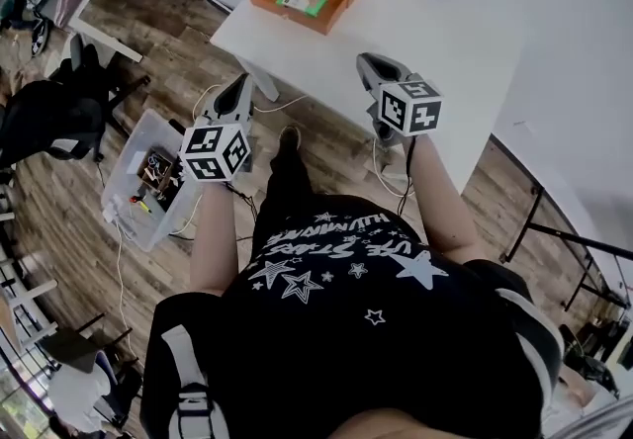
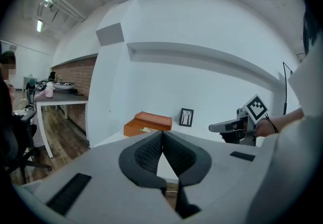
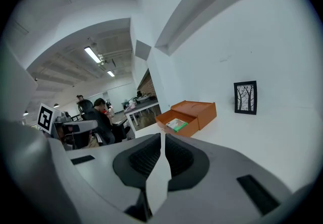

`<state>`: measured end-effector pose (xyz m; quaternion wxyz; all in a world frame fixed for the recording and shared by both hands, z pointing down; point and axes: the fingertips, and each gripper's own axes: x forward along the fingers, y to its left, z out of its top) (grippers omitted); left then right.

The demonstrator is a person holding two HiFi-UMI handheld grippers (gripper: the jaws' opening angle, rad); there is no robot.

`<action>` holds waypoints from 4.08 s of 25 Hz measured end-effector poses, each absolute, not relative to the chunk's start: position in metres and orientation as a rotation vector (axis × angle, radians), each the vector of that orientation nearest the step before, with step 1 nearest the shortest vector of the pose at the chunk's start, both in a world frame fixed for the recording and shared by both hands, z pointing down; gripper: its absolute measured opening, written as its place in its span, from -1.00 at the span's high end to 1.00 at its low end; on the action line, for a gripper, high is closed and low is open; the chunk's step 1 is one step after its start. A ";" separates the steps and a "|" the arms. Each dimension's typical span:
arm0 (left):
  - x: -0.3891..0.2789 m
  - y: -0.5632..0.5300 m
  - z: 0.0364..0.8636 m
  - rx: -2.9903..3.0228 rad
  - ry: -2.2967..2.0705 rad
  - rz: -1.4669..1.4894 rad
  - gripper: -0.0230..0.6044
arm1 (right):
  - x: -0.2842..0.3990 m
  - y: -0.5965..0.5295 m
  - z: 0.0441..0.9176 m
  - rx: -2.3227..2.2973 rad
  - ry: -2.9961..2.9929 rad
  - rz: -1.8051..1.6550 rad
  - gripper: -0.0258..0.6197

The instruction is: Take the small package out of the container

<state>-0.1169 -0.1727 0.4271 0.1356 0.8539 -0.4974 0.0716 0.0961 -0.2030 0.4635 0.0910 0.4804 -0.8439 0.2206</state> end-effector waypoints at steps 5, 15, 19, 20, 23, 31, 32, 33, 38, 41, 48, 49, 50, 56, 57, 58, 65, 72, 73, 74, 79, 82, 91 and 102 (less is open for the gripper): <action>-0.112 -0.237 0.431 2.515 -1.362 0.214 0.87 | 0.101 -0.251 0.468 1.487 -2.464 0.667 0.74; -0.082 -0.380 0.435 2.650 -1.113 0.336 0.87 | 0.129 -0.354 0.478 1.675 -2.334 0.733 0.74; -0.059 -0.413 0.440 2.715 -0.966 0.430 0.87 | 0.147 -0.373 0.478 1.743 -2.285 0.749 0.74; -0.053 -0.419 0.442 2.736 -0.922 0.465 0.87 | 0.151 -0.376 0.478 1.757 -2.272 0.752 0.74; -0.037 -0.434 0.451 2.791 -0.797 0.581 0.87 | 0.162 -0.385 0.480 1.805 -2.229 0.764 0.74; -0.009 -0.454 0.485 2.952 -0.467 0.942 0.74 | 0.174 -0.399 0.488 1.911 -2.134 0.786 0.74; -0.007 -0.457 0.491 2.974 -0.426 0.986 0.64 | 0.175 -0.402 0.489 1.921 -2.125 0.787 0.74; -0.004 -0.460 0.496 2.990 -0.378 1.023 0.56 | 0.177 -0.405 0.490 1.932 -2.116 0.789 0.74; 0.007 -0.460 0.516 2.997 -0.097 1.171 0.11 | 0.186 -0.403 0.497 1.994 -2.068 0.806 0.74; 0.009 -0.464 0.532 2.962 0.036 1.314 -0.07 | 0.191 -0.404 0.500 2.026 -2.036 0.820 0.74; 0.018 -0.475 0.559 2.892 0.256 1.552 -0.19 | 0.202 -0.410 0.501 2.084 -1.982 0.842 0.74; 0.018 -0.475 0.564 2.890 0.286 1.592 -0.19 | 0.202 -0.409 0.502 2.089 -1.974 0.846 0.74; 0.019 -0.474 0.568 2.885 0.315 1.632 -0.20 | 0.202 -0.408 0.504 2.093 -1.966 0.851 0.74; 0.027 -0.475 0.589 2.843 0.462 1.827 -0.22 | 0.204 -0.405 0.513 2.117 -1.929 0.883 0.74; 0.028 -0.476 0.594 2.830 0.483 1.861 -0.22 | 0.205 -0.405 0.515 2.117 -1.927 0.886 0.74; 0.029 -0.476 0.598 2.817 0.503 1.897 -0.22 | 0.205 -0.405 0.516 2.117 -1.926 0.888 0.74; 0.023 -0.477 0.614 2.720 0.555 2.084 -0.22 | 0.205 -0.403 0.516 2.123 -1.911 0.890 0.74; 0.023 -0.474 0.619 2.668 0.575 2.195 -0.21 | 0.204 -0.401 0.518 2.128 -1.920 0.900 0.74; 0.025 -0.474 0.620 2.666 0.577 2.197 -0.21 | 0.204 -0.401 0.519 2.126 -1.924 0.903 0.74; 0.025 -0.474 0.621 2.666 0.578 2.198 -0.21 | 0.204 -0.402 0.520 2.123 -1.928 0.905 0.74; 0.025 -0.474 0.621 2.669 0.581 2.189 -0.21 | 0.202 -0.403 0.519 2.113 -1.945 0.904 0.74; 0.027 -0.474 0.619 2.704 0.579 2.152 -0.20 | 0.203 -0.402 0.516 2.114 -1.951 0.900 0.74; 0.022 -0.473 0.586 2.832 0.397 1.989 -0.19 | 0.199 -0.402 0.500 2.090 -1.997 0.856 0.74; 0.015 -0.478 0.494 3.068 -0.129 1.505 -0.19 | 0.175 -0.402 0.470 2.023 -2.107 0.762 0.74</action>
